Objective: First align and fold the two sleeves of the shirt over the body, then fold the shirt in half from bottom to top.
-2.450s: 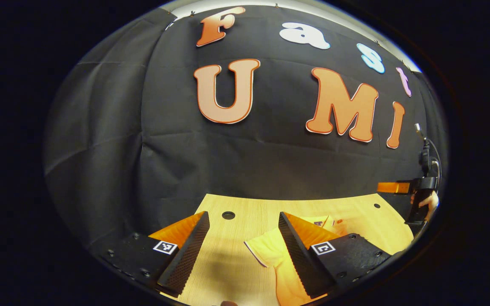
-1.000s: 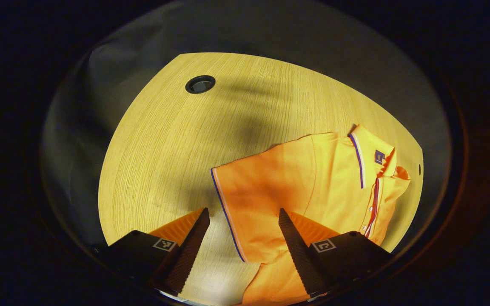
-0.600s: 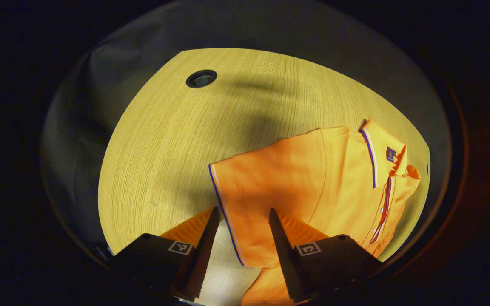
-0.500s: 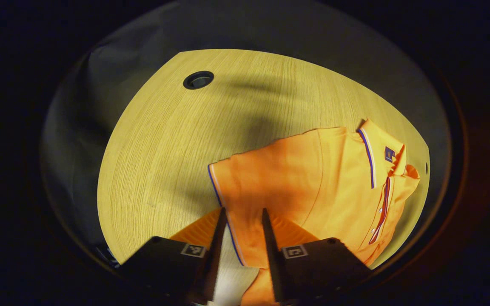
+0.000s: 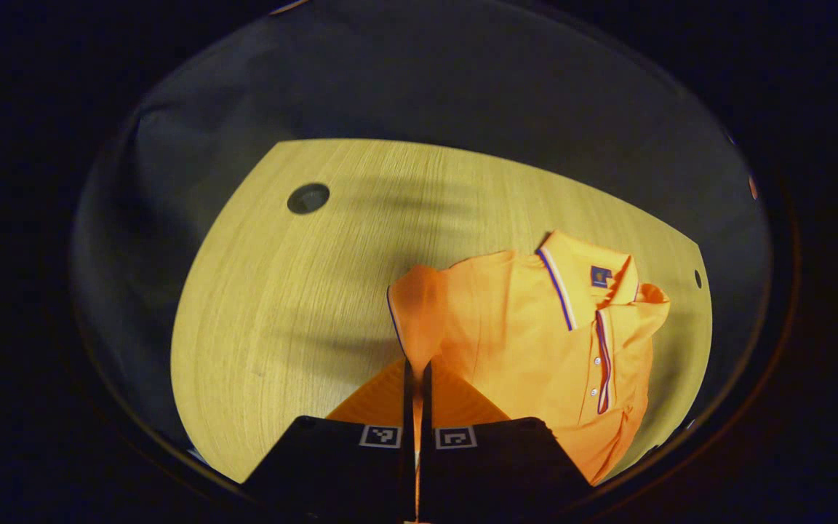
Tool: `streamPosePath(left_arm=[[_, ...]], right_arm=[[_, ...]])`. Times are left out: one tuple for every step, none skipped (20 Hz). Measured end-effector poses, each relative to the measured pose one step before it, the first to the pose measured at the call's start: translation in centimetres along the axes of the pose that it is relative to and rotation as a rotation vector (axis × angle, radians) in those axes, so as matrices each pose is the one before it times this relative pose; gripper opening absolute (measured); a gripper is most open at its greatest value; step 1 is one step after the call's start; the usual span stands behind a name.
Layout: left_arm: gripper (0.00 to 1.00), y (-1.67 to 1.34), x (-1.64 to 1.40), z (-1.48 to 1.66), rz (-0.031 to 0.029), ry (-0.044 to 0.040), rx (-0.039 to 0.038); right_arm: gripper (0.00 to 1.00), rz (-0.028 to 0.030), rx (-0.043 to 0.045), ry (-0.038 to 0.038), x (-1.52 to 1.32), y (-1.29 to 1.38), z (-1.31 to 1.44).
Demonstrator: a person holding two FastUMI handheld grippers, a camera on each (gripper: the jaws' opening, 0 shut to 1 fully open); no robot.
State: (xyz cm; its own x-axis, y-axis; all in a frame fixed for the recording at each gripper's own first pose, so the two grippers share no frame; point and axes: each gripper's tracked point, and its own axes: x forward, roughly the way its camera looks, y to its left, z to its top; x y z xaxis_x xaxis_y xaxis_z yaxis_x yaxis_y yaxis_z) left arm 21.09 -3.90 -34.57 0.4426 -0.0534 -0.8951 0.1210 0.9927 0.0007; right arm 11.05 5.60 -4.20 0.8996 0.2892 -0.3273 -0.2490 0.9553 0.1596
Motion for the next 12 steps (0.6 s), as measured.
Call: streamPosePath(left_arm=[[0.02,-0.486,-1.158,0.753,-0.00118,-0.02592,0.02406],[0.02,-0.706,-1.060,0.566,-0.00665,-0.02168,0.02125],[0.02,-1.065,-0.649,0.424,-0.01266,-0.01649,0.01919],[0.02,-1.044,-0.810,0.221,-0.01301,-0.01091,0.01848],[0.02,-1.213,-0.398,0.387,-0.01541,-0.00747,0.01850],[0.02,-1.288,-0.319,0.242,-0.01233,-0.00585,0.01917],[0.02,-1.139,-0.058,0.290,-0.00842,-0.00238,0.02168],[0.02,-1.279,0.112,0.010,-0.00991,-0.00083,0.02378],[0.02,-1.380,0.203,0.022,-0.01140,-0.00029,0.02215],[0.02,-1.310,0.164,-0.030,-0.01442,0.00082,0.01992],[0.03,-1.375,0.026,0.154,-0.01781,0.00349,0.01251],[0.02,-1.475,0.353,0.032,-0.01706,0.00692,0.00779]], right_arm=[[0.98,0.00096,0.00445,-0.00487,-0.080,-0.070,0.033],[0.98,0.00069,0.00100,-0.00358,-0.014,-0.020,0.128],[0.98,0.00311,0.00016,-0.00352,-0.172,0.006,0.118],[0.98,0.00289,0.00090,-0.00406,-0.236,-0.030,0.147],[0.98,0.00426,0.00211,-0.00403,-0.269,0.015,0.130],[0.98,0.00550,0.00170,-0.00439,-0.245,0.045,0.130],[0.98,0.00156,0.00007,-0.00407,-0.257,-0.118,0.064],[0.98,-0.00419,-0.00326,-0.00391,-0.254,-0.169,0.102],[0.98,-0.00553,-0.00602,-0.00390,-0.317,-0.290,0.016],[0.98,-0.00497,-0.00513,-0.00279,-0.304,-0.321,0.075],[0.98,-0.00312,-0.00288,-0.00307,-0.407,-0.276,0.042],[0.98,-0.00297,0.00078,-0.00267,-0.264,-0.312,0.043]])
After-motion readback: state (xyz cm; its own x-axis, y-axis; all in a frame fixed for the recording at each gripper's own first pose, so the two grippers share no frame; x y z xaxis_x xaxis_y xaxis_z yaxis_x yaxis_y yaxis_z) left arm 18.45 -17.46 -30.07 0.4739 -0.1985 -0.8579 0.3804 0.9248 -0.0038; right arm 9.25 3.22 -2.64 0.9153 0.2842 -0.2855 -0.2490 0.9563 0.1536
